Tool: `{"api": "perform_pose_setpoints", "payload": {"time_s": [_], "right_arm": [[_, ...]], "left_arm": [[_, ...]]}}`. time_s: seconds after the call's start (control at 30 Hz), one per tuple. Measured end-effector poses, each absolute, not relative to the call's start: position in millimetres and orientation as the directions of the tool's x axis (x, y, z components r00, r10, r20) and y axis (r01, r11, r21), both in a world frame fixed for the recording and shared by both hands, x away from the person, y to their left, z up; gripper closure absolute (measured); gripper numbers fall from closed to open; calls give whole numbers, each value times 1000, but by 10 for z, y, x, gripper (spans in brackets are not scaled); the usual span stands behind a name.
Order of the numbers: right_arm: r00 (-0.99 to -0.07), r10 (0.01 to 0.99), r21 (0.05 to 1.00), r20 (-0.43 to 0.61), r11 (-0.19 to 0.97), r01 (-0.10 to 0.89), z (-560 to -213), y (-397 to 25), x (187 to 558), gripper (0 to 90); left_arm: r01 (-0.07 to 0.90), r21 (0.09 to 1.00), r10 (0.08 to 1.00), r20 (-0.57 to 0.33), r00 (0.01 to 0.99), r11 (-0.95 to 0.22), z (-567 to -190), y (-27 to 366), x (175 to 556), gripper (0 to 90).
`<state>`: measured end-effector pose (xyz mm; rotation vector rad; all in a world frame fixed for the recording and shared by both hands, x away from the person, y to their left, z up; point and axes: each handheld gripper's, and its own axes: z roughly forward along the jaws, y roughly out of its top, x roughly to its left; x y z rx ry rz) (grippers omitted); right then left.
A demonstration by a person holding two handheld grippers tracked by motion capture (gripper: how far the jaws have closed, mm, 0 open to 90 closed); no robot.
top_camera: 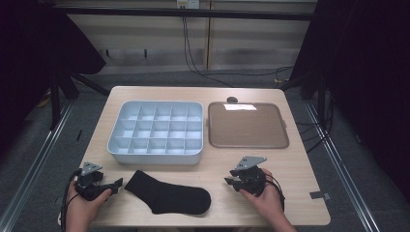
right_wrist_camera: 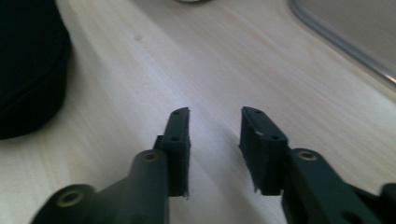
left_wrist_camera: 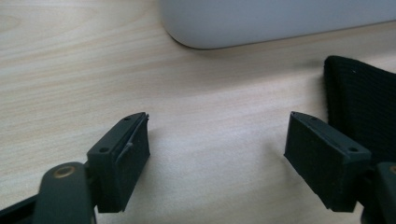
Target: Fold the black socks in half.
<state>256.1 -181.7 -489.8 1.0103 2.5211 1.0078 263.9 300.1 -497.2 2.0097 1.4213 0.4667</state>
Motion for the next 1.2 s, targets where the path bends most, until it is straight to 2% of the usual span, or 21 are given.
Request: {"api": "perform_pose_setpoints", "payload": {"time_s": [0.03,0.07,0.3,0.4,0.53,1.0,1.13,1.2], "right_arm": [[-731,682,681,28,522,514,-4898,-1817,2561,695],[-736,675,673,39,527,519,-4877,-1796,2542,754],[-772,632,656,60,558,508,-4856,-1718,2511,877],[-773,631,655,59,560,507,-4823,-1702,2499,900],[-782,619,666,76,552,502,-4751,-1657,2488,900],[-860,507,720,59,576,389,-4575,-1358,2348,900],[-881,470,719,54,594,361,-4573,-1255,2308,900],[-894,444,706,56,616,350,-4615,-1187,2287,900]], "left_arm": [[712,665,930,-67,360,-228,-4958,2990,2639,228],[711,668,930,-75,359,-221,-4945,2971,2639,236],[726,652,920,-109,376,-220,-4879,2901,2624,250],[722,653,918,-104,382,-227,-4861,2892,2620,258],[730,650,909,-143,391,-212,-4818,2862,2581,266],[727,641,908,-111,404,-245,-4690,2773,2482,283],[744,629,897,-164,411,-226,-4659,2701,2461,293],[748,617,891,-162,424,-244,-4674,2641,2457,307]]}}
